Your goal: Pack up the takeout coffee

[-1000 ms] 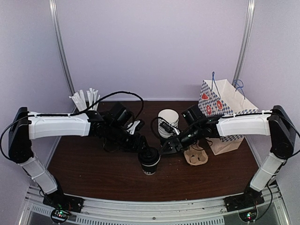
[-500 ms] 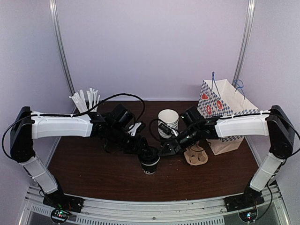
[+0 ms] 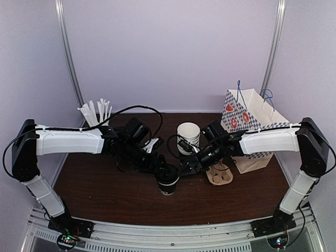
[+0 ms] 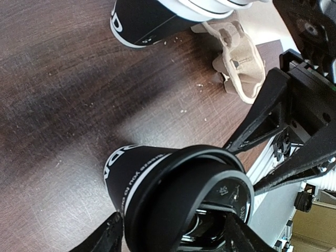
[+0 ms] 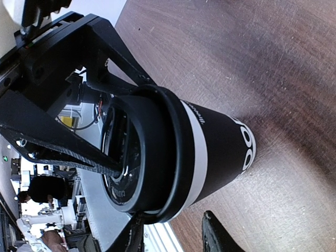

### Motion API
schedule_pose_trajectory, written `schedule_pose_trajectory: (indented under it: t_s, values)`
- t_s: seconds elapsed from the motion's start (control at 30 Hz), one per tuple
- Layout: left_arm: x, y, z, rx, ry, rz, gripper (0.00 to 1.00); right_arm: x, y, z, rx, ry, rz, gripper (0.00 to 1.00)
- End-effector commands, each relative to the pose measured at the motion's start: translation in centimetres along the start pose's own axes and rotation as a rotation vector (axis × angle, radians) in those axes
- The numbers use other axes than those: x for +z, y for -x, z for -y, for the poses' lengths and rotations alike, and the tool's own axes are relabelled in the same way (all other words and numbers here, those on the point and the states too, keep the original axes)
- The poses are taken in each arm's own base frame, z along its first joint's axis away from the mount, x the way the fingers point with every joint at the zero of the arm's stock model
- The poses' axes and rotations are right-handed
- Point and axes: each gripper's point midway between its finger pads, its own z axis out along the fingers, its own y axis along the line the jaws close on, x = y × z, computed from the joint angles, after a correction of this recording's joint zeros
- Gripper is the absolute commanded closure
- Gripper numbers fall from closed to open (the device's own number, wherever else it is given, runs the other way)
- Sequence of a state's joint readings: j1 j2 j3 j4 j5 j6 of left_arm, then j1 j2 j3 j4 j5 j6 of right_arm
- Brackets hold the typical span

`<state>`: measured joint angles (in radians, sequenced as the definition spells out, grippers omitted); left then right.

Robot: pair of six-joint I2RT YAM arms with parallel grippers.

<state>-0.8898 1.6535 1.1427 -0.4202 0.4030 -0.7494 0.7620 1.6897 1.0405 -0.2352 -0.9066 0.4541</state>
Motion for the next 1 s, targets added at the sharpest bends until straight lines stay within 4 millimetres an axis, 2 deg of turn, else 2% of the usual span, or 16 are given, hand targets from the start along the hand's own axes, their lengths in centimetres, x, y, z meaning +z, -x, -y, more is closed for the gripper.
schedule_pose_trajectory:
  t_s: [0.0, 0.23, 0.43, 0.63, 0.97]
  values:
    - [-0.3, 0.4, -0.1, 0.035, 0.006, 0.018, 0.3, 0.7, -0.1, -0.3, 0.004, 0.028, -0.013, 0.6]
    - [-3.3, 1.9, -0.4, 0.118, 0.12, 0.091, 0.18, 0.6, -0.1, -0.8, -0.012, 0.043, -0.017, 0.57]
    - [-5.0, 2.9, -0.1, 0.146, 0.15, 0.156, 0.19, 0.4, 0.0, -1.2, -0.024, 0.05, -0.015, 0.56]
    - [-4.3, 2.1, -0.4, 0.116, 0.148, 0.107, 0.29, 0.4, 0.0, -1.3, -0.024, 0.051, -0.019, 0.54]
    - [-2.3, 1.4, 0.0, 0.097, 0.079, 0.043, 0.34, 0.9, -0.3, -2.1, -0.023, 0.109, -0.036, 0.52]
